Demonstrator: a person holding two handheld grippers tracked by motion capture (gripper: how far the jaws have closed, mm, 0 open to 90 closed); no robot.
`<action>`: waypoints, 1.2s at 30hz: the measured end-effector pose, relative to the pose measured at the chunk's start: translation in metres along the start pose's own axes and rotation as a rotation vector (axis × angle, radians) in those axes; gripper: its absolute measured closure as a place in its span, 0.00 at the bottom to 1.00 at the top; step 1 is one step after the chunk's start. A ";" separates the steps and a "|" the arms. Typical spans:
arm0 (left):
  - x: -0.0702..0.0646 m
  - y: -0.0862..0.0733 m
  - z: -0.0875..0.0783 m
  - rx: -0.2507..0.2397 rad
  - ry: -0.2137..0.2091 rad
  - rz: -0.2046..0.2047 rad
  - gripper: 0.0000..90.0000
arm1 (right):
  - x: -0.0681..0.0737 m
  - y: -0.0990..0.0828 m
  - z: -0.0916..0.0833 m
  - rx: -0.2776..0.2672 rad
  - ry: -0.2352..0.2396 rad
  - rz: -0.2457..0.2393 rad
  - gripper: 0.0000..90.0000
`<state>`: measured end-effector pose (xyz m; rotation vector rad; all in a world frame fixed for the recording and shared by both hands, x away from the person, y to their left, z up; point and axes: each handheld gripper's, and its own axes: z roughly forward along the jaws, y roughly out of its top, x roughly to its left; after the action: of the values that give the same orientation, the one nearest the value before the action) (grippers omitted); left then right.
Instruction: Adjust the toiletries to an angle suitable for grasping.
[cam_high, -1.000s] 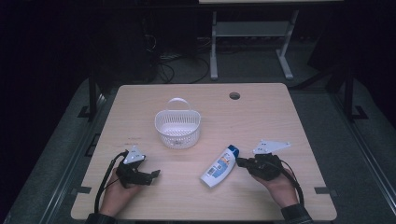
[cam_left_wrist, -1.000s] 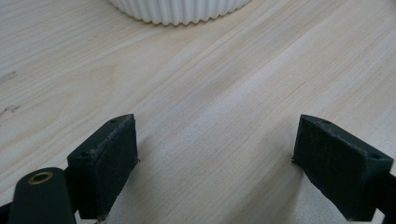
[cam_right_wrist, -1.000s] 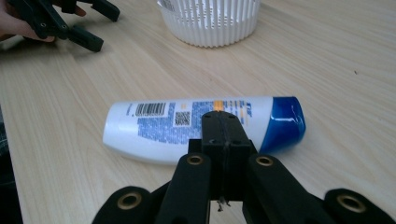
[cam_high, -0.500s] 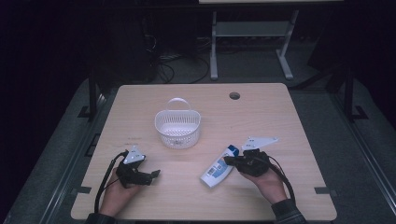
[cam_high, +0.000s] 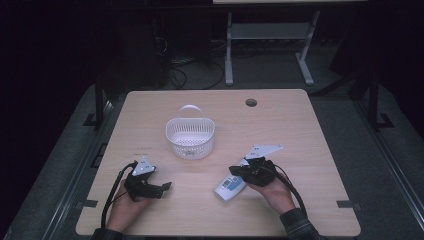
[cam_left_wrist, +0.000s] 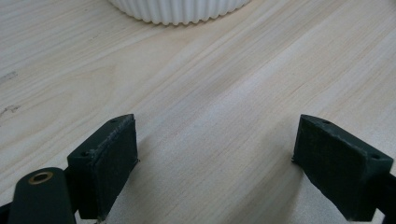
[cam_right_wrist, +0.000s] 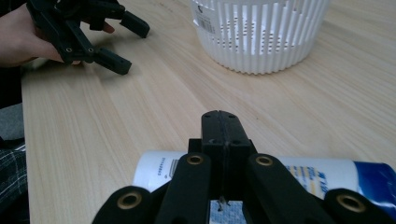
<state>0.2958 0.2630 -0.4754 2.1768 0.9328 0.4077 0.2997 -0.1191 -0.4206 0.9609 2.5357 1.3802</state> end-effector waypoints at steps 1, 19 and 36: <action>0.000 0.000 0.000 0.000 0.000 0.000 0.14 | 0.001 0.000 0.002 0.002 0.004 -0.002 1.00; 0.000 0.000 0.000 -0.002 0.000 -0.002 0.14 | 0.018 0.007 0.043 0.071 0.069 -0.031 1.00; 0.000 0.000 0.000 0.000 0.000 -0.001 0.14 | 0.027 -0.001 0.057 0.132 0.090 -0.046 1.00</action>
<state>0.2957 0.2629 -0.4754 2.1761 0.9343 0.4076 0.2989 -0.0627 -0.4493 0.8726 2.7271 1.2854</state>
